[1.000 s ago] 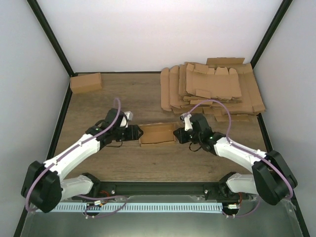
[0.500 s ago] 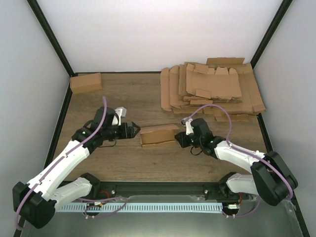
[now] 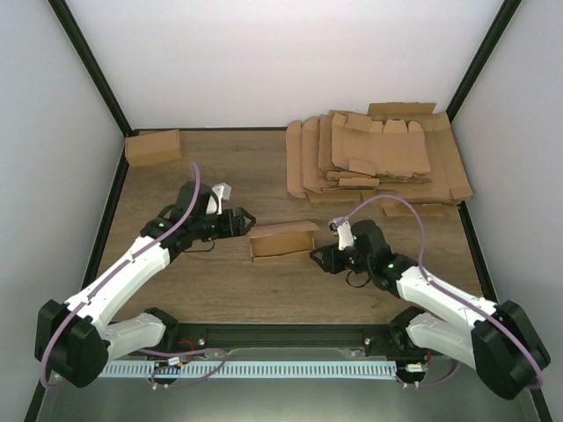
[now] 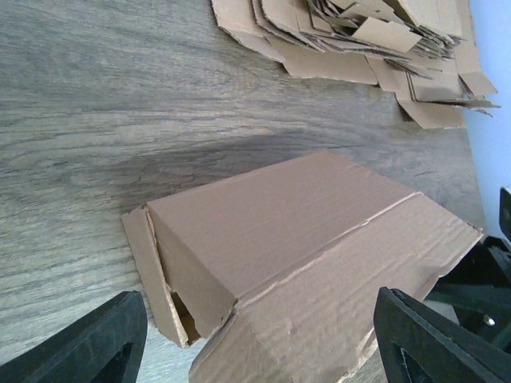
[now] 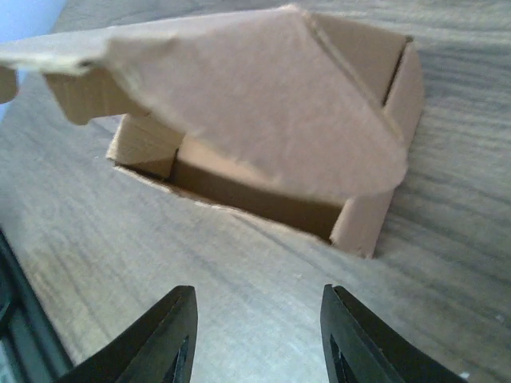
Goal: Fold the paper box
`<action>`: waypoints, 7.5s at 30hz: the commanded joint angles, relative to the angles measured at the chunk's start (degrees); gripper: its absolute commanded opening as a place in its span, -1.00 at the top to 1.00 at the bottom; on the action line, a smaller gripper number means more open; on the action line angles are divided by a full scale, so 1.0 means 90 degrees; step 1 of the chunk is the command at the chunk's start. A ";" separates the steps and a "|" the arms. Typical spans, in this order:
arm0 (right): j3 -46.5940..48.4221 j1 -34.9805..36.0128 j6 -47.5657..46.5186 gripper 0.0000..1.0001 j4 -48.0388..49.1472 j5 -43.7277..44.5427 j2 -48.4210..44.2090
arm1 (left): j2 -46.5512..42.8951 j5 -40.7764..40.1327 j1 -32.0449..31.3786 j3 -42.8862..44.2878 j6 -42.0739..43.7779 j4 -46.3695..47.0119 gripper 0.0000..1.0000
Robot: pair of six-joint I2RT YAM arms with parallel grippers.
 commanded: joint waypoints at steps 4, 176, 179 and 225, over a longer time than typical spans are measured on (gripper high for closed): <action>0.0411 0.0036 0.0477 -0.01 -0.1492 -0.0609 -0.1206 | 0.0082 -0.0301 0.0049 0.0268 0.0177 0.0121 -0.61; 0.1358 -0.2370 0.0752 -0.93 -0.1404 -0.0816 -0.0696 | 0.1138 -0.1548 -0.0199 0.0733 0.2297 0.1239 -0.95; 0.1466 -0.2347 0.0741 -0.86 -0.1717 -0.0922 -0.0770 | 0.1345 -0.1516 -0.0203 0.0724 0.2295 0.1247 -0.82; 0.2365 -0.0748 0.0873 0.33 -0.1636 -0.0293 0.1071 | 0.2832 -0.0538 -0.0184 0.1781 0.2707 0.0293 0.45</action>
